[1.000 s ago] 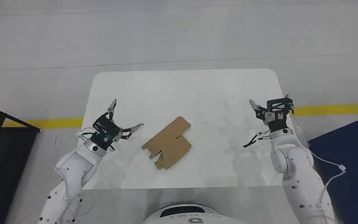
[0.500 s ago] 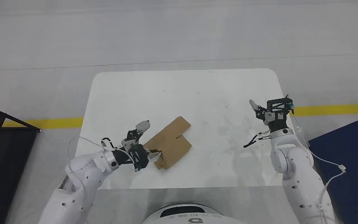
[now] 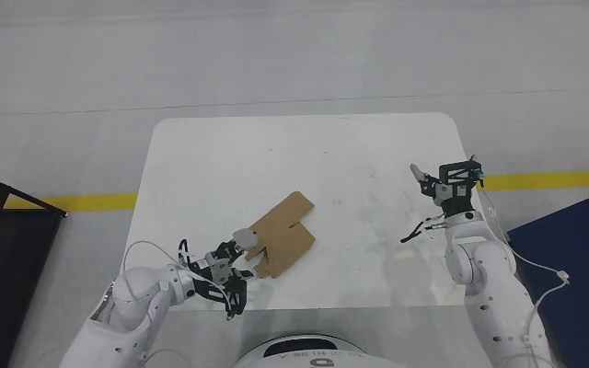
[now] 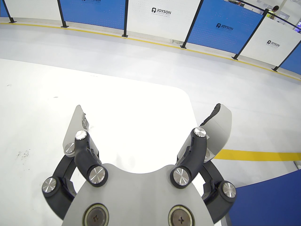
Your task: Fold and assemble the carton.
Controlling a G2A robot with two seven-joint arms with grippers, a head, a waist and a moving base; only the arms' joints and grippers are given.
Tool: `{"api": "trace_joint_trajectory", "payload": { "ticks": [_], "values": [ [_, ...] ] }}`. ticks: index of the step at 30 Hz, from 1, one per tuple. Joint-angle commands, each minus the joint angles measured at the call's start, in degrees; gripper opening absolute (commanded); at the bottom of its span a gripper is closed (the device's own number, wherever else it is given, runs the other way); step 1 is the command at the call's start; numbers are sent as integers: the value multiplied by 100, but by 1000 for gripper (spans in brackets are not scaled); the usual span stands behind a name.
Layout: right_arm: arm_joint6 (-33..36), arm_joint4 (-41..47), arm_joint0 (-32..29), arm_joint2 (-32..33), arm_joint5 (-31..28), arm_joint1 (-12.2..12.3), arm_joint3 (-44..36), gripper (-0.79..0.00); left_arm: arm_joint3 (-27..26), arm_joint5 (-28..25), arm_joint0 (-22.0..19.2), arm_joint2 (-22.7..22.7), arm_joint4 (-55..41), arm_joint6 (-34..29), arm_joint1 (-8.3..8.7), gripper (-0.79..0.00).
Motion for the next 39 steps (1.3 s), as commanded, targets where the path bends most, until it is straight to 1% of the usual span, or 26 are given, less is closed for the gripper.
{"api": "trace_joint_trajectory", "payload": {
  "ticks": [1, 4, 7, 11, 15, 16, 17, 19, 20, 21, 22, 23, 28, 31, 35, 39],
  "values": [
    [0, 0, 0, 0, 0, 0, 0, 0, 14, 69, 58, 63, 250, 185, 33, 0],
    [0, 0, 0, 0, 0, 0, 0, 0, -62, 38, 211, -33, 591, 714, 126, 0],
    [0, 0, 0, 0, 0, 0, 0, 0, -160, 68, 372, -140, 781, 930, 191, 0],
    [0, 0, 0, 0, 0, 0, 0, 0, -152, 128, 427, -98, 773, 803, 215, 0],
    [0, 0, 0, 0, 0, 0, 0, 0, -110, 122, 299, 143, 835, 590, 217, 0],
    [0, 0, 0, 0, 0, 0, 0, 0, -89, 116, 252, 212, 853, 572, 218, -43],
    [0, 0, 0, 0, 0, 0, 0, 0, -57, 102, 203, 275, 866, 532, 218, -55],
    [0, 0, 0, 0, 0, 0, 0, 0, -4, 71, 97, 425, 997, 408, 220, -151],
    [0, 0, 0, 0, 0, 0, 0, 0, 29, 57, 43, 495, 1049, 336, 219, -175],
    [0, 0, 0, 0, 0, 0, 0, 0, 58, 54, -8, 566, 1089, 275, 217, -188],
    [0, 0, 0, 0, 0, 0, 0, 0, 95, 68, -59, 627, 1090, 233, 215, -163],
    [0, 0, 0, 0, 0, 0, 0, 0, 143, 67, -108, 674, 1064, 200, 212, -163],
    [0, 0, 0, 0, 0, 0, 0, 0, 341, 54, -315, 815, 979, 90, 216, -234],
    [0, 0, 0, 0, 0, 0, 0, 0, 404, 61, -393, 893, 950, 27, 221, -252],
    [0, 0, 0, 0, 0, 0, 0, 0, 496, 77, -521, 1037, 950, -99, 220, -256],
    [0, 0, 0, 0, 0, 0, 0, 0, 568, 89, -654, 1197, 1051, -338, 216, -339]
  ]
}}
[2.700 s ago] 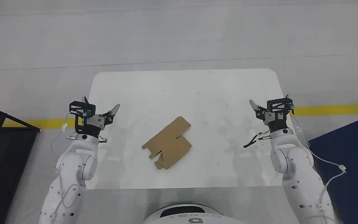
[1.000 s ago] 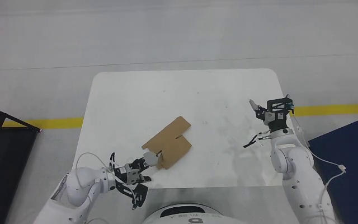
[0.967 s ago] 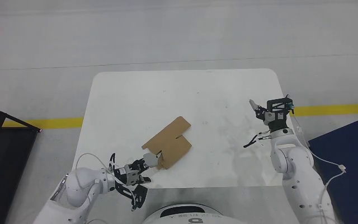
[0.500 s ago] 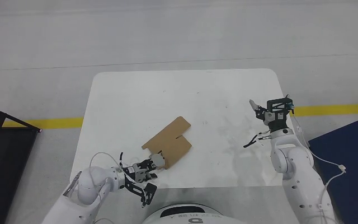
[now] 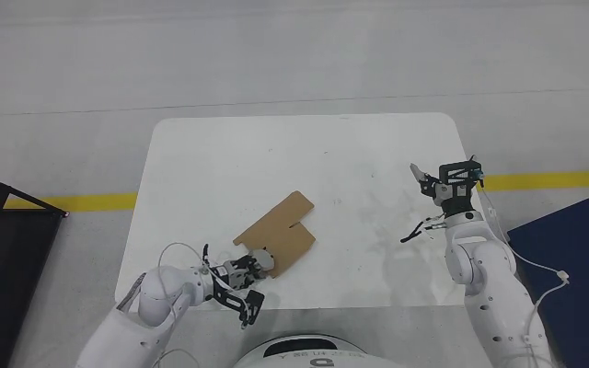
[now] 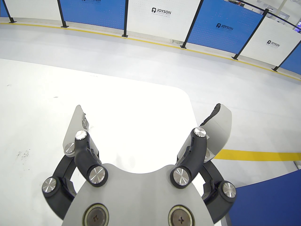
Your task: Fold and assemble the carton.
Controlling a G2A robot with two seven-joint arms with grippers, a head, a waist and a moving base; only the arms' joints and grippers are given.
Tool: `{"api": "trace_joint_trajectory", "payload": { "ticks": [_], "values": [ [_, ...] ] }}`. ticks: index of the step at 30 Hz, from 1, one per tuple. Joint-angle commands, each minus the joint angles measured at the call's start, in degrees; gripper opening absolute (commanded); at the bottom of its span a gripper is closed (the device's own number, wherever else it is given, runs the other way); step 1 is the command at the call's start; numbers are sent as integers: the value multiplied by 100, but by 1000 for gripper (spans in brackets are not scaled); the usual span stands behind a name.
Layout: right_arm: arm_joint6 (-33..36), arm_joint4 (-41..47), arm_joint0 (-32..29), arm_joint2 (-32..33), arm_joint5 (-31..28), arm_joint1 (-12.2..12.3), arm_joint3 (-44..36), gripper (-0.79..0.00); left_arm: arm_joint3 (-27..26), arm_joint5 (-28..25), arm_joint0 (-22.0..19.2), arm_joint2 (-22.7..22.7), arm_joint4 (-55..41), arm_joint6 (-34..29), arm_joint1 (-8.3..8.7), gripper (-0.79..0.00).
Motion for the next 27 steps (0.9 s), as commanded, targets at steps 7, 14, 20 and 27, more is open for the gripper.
{"api": "trace_joint_trajectory", "payload": {
  "ticks": [7, 14, 20, 27],
  "values": [
    [0, 0, 0, 0, 0, 0, 0, 0, 77, 224, -166, 268, 68, -262, -5, -785],
    [0, 0, 0, 0, 0, 0, 0, 0, 101, 695, -293, 128, -851, -1077, -83, -785],
    [0, 0, 0, 0, 0, 0, 0, 0, 303, 860, -518, -263, -3375, -1576, -222, -785],
    [408, -815, 210, -353, 57, -2, 107, 0, 407, 480, -1060, 14, -3612, -1775, -277, -785]
  ]
}}
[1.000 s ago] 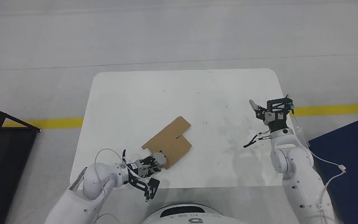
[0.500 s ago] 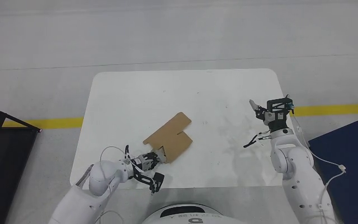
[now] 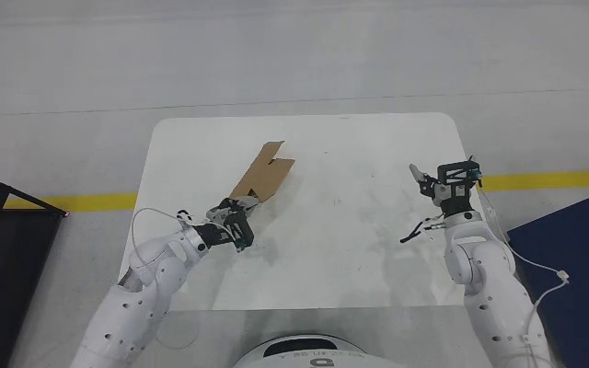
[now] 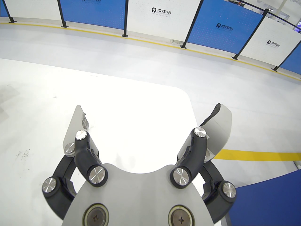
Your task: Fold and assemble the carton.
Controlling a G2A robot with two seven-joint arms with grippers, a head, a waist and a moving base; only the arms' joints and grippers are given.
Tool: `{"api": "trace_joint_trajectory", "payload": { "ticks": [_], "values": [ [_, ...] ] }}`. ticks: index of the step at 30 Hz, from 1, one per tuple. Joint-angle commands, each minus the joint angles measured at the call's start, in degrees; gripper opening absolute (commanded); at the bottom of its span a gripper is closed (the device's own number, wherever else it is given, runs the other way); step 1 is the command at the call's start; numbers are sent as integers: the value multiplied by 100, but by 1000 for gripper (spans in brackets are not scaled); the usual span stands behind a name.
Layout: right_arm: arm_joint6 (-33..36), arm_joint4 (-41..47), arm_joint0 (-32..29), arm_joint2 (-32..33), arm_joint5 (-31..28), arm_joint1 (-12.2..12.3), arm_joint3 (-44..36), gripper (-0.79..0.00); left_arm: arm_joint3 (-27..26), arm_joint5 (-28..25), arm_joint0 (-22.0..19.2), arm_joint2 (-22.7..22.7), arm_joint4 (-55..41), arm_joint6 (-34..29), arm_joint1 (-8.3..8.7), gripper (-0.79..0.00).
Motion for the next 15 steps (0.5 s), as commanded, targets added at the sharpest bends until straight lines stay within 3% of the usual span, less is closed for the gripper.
{"api": "trace_joint_trajectory", "payload": {
  "ticks": [1, 6, 15],
  "values": [
    [256, -694, 231, -366, -39, -14, 51, 0, -42, -35, -158, 175, 172, -49, -18, -785],
    [293, -1125, 669, -936, -789, -30, 349, 0, -127, -140, -486, 472, 196, 89, -59, -785],
    [399, -1450, 790, -1047, -708, -39, 474, 0, -83, -198, -613, 508, -124, 99, -85, -785]
  ]
}}
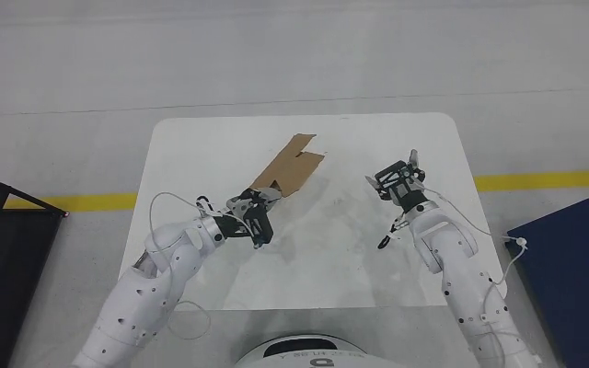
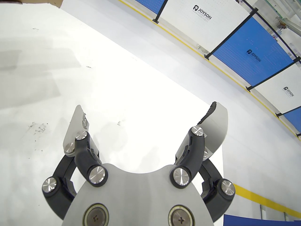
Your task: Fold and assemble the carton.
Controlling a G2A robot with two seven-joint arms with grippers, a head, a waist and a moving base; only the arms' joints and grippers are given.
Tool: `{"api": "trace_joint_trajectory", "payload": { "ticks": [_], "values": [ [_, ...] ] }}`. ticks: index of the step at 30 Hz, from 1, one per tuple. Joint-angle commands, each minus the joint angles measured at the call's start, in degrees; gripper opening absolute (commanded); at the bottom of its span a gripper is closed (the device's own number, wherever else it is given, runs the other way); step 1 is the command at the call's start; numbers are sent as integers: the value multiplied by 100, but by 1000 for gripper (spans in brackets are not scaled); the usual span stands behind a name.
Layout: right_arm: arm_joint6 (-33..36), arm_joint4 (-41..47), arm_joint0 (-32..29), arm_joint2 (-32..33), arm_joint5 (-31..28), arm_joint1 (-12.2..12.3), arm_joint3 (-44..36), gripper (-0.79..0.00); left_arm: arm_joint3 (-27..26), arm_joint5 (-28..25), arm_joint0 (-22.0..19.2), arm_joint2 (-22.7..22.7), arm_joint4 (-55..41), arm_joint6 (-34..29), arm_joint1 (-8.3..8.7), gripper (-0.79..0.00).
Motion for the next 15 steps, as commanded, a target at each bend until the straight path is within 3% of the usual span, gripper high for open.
{"api": "trace_joint_trajectory", "payload": {
  "ticks": [1, 4, 8, 12, 15],
  "values": [
    [-2, 0, 0, 0, -2, 0, 0, 0, -1, 1, 0, 0, 0, 0, 0, -785],
    [-66, -383, 47, -207, -359, 13, -12, 0, 25, 4, 35, 93, 47, -88, -7, -785],
    [-913, -1154, 76, -572, -1203, 69, -80, 0, 43, -359, -92, 422, 439, -35, -8, -785],
    [-1299, -1799, 72, -804, -1306, 97, -13, 0, 46, -453, -262, 685, 746, -162, -31, -785],
    [-1440, -1888, 91, -856, -1232, 97, 30, -203, 29, -483, -332, 784, 839, -233, -41, -785]
  ]
}}
